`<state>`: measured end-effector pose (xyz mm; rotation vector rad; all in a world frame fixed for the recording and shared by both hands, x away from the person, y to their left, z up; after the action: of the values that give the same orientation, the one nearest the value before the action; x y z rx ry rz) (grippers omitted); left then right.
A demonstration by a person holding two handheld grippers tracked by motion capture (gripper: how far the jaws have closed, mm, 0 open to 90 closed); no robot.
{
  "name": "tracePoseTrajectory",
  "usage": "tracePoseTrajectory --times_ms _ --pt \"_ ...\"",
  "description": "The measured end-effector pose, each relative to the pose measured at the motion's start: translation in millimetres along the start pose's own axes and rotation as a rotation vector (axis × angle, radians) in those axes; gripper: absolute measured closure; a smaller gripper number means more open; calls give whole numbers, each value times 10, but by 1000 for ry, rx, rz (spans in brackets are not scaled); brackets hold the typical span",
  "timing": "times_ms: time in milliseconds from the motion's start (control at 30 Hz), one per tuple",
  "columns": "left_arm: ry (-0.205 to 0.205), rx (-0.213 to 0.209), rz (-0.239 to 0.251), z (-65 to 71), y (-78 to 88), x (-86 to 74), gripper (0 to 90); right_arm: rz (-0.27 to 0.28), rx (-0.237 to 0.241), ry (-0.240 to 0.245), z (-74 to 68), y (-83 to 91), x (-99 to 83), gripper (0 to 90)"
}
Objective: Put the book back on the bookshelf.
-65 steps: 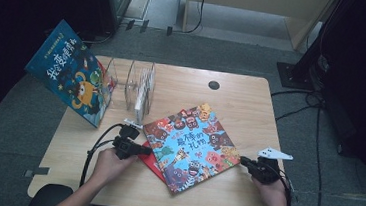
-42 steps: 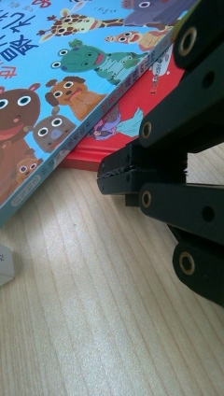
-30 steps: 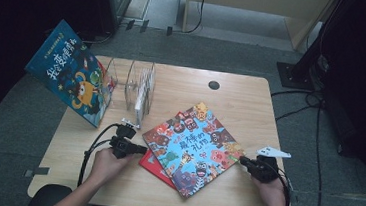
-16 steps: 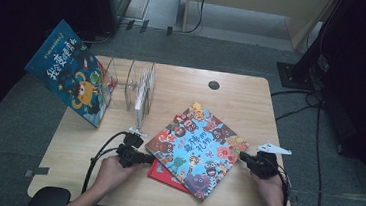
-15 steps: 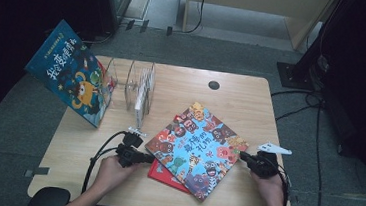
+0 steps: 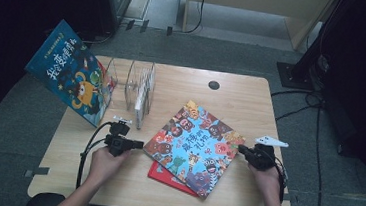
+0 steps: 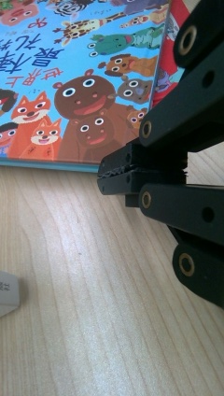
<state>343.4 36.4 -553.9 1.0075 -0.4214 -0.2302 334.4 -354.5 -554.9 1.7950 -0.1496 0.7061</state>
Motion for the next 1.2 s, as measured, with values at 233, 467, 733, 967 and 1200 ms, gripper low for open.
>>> tracePoseTrajectory --times_ms 233,467,733,967,1200 --pt "-5 -10 -11 20 -7 -35 900 5 -1 -6 17 -30 52 900" --pt "-42 -37 -56 186 -90 -155 900 5 -2 -23 39 -44 73 900" --pt "-75 -63 -96 373 -162 -286 900 7 -8 -14 38 -78 113 900" --pt "-46 -53 -73 331 -100 -256 811 4 -1 -11 30 -126 187 900" --pt "-49 -69 -34 321 -37 -83 602 9 7 -14 -14 -193 278 900"
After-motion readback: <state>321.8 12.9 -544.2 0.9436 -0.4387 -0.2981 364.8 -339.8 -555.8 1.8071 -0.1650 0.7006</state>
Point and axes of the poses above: each handheld gripper's, and its own axes: y roughly backward along the jaws, x roughly out of its top, z roughly to its right, the point moved 8 cm from there along -y, roughly forward along the jaws, and after that the axes turned 15 degrees about -z, right-handed, at the moved point
